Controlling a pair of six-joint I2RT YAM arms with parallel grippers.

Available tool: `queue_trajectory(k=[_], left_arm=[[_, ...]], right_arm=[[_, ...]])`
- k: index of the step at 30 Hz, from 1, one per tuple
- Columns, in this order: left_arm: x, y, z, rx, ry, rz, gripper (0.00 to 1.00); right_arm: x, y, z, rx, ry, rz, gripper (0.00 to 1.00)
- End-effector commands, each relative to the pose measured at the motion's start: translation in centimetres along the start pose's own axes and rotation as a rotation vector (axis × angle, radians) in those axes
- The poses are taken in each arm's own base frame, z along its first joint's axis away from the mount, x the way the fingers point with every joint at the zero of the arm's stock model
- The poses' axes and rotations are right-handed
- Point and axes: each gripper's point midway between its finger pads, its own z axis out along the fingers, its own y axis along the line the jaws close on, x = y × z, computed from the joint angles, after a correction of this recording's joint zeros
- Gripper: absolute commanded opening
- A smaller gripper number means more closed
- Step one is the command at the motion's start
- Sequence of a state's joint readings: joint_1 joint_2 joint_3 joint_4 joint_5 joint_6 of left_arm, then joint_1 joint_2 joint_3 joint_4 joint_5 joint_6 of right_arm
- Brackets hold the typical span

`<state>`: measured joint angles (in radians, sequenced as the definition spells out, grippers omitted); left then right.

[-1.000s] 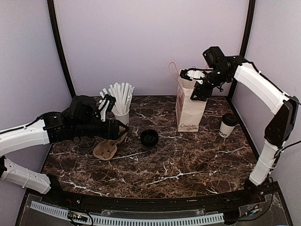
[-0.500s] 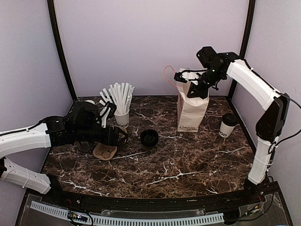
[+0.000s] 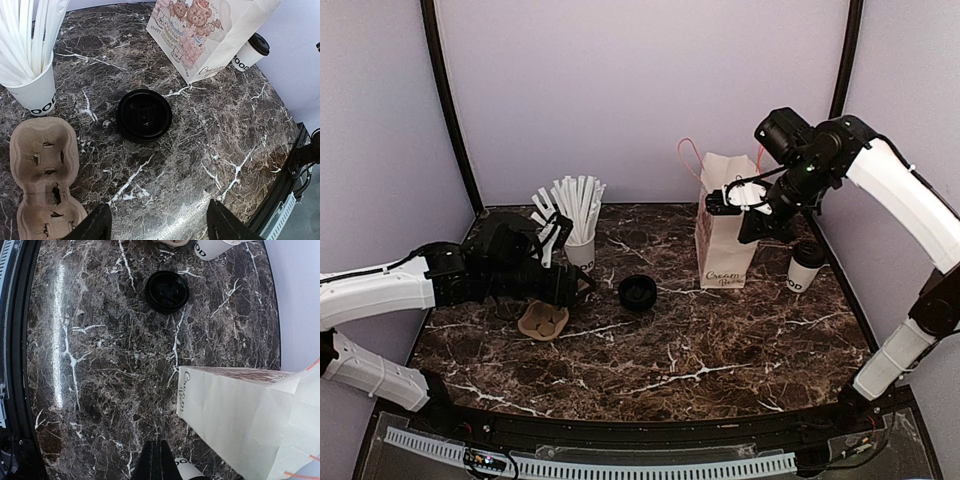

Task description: Pack the takeout coffee

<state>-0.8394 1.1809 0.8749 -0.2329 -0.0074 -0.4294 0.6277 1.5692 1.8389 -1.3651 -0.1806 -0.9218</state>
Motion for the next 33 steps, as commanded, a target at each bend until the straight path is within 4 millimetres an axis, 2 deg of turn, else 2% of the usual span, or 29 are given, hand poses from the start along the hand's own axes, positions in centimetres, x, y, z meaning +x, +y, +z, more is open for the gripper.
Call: queue_trajectory(k=[1,2,4,5,7,10,16,19,20,25,30,33], left_arm=[[-1.4,-0.4,0.2,0.007,-0.032,0.015,0.68],[-1.5,-0.5,0.2,0.014,-0.034,0.015,0.68],[-1.3,-0.5,0.6,0.014,-0.027,0.018,0.68],[-1.4,-0.5,0.7,0.013,-0.025,0.020,0.68],[-1.4,-0.5,0.9,0.011,-0.021,0.023,0.68],[-1.2,-1.0,0.9,0.038,-0.007,0.024,0.68],[-1.0,-0.8,0.0,0.038,-0.021,0.009,0.68],[-0.6,-0.4,-0.3,0.031,-0.026,0.004,0.68],[-0.5,-0.4,-0.5,0.031,-0.027,0.004,0.68],[0.0,-0.2,-0.6,0.025,-0.015,0.015,0.68],[0.1,-0.1,-0.2,0.022,-0.010,0.024,0.69],[0.1,-0.1,0.3,0.020,-0.007,0.028,0.69]], right_arm=[[1.9,0.1,-1.0,0.065,0.086,-0.028,0.01],[1.5,-0.8,-1.5,0.123,0.068,-0.015,0.15],[0.4,-2.7,-2.7,0.236,0.009,0.001,0.49],[-0.4,-3.9,-3.2,0.297,-0.028,0.008,0.60],[-1.0,-5.2,-3.2,0.340,-0.047,0.026,0.68],[-1.3,-7.9,-1.8,0.378,-0.029,0.070,0.70],[-1.3,-12.6,1.7,0.409,-0.004,0.152,0.69],[-0.6,-13.8,3.1,0.383,0.025,0.186,0.68],[-0.5,-13.8,3.6,0.363,0.034,0.189,0.64],[-0.4,-12.3,3.7,0.273,0.049,0.186,0.44],[0.0,-7.8,4.0,0.107,0.067,0.133,0.15],[0.5,-5.6,4.0,0.048,0.087,0.108,0.05]])
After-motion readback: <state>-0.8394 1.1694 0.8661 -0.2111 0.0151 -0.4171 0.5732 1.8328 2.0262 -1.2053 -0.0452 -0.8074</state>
